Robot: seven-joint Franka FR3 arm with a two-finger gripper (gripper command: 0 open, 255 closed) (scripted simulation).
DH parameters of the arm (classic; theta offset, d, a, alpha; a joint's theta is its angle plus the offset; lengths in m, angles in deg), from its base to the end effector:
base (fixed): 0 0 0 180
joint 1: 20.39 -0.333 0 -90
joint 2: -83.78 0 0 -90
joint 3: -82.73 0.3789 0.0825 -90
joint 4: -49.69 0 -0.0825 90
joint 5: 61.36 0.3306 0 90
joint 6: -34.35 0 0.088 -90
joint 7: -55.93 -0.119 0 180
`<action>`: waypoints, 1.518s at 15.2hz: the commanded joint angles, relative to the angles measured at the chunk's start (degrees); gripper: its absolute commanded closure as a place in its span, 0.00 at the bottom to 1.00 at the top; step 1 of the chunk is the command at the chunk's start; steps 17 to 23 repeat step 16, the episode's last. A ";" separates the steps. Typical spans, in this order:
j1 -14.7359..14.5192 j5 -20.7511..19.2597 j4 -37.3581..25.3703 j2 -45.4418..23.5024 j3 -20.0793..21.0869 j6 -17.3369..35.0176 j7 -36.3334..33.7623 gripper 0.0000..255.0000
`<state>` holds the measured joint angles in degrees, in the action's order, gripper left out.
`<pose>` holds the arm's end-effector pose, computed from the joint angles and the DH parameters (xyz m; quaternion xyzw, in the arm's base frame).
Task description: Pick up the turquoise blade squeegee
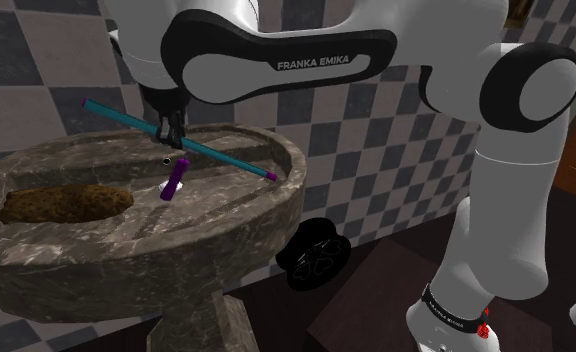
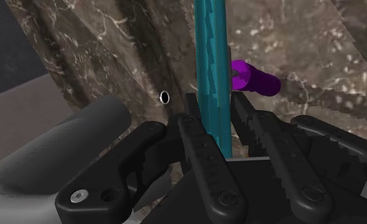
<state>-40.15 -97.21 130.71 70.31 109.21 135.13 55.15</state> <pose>0.4852 0.3630 0.6555 0.8782 0.3989 0.1608 0.2093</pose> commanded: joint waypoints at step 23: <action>-3.63 -2.00 -17.85 -4.93 0.27 -12.31 5.25 1.00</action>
